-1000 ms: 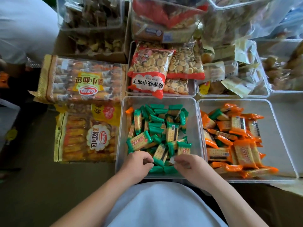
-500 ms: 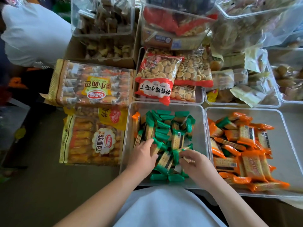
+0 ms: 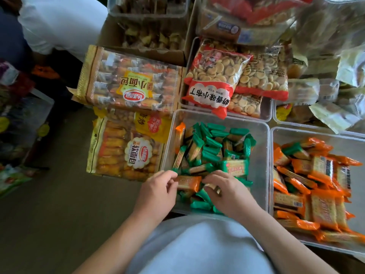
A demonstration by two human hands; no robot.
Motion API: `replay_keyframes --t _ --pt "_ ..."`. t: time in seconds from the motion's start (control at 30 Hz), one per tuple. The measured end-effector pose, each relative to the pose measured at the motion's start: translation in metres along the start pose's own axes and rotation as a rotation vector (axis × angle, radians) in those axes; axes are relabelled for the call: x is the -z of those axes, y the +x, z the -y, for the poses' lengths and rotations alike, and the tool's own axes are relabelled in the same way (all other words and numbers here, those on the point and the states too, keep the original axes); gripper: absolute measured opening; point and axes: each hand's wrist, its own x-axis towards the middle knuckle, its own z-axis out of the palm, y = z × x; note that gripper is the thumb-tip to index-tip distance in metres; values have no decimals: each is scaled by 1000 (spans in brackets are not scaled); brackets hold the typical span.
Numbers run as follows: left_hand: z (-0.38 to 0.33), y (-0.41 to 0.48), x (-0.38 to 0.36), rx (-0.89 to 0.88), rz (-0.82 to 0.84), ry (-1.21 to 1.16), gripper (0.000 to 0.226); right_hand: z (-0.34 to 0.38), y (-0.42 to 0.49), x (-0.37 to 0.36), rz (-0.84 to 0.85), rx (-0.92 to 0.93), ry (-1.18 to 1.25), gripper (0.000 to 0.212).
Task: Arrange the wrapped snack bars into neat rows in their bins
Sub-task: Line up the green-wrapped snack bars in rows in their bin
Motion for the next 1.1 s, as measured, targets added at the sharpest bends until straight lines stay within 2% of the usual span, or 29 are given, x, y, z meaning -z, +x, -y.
replay_keyframes --t 0.07,0.17,0.23,0.3,0.4,0.47,0.53,0.67,0.73,0.8,0.93,1.1 --pt "4 -1 6 0 -15 74 21 4 14 -12 156 -76 32 25" --pt "6 1 3 20 -25 99 20 9 35 -27 307 -192 -103 62" --pt "9 1 1 36 -41 39 16 13 46 -37 360 -226 -197 78" --pt "14 -1 1 27 -50 0 15 16 52 -46 394 -260 -250 77" --pt "19 -2 3 -6 -7 13 18 21 53 -52 400 -270 -240 55" --pt "18 -3 5 -9 19 26 21 23 51 -41 348 -310 -110 49" --pt "16 -6 6 -8 53 69 21 19 44 -18 218 -368 -5 51" --pt "3 -10 -1 -57 168 93 18 0 20 31 -43 -401 -134 57" --pt "-6 -3 -16 -33 312 86 24 -4 11 41 -77 -439 -102 59" --pt "-13 10 -32 83 478 135 32 -6 4 41 -73 -447 -45 61" --pt "-14 41 -55 204 690 185 53 -5 -12 39 -131 -458 -3 60" --pt "-6 44 -59 239 790 15 70 -8 -33 45 -223 -493 -99 61"
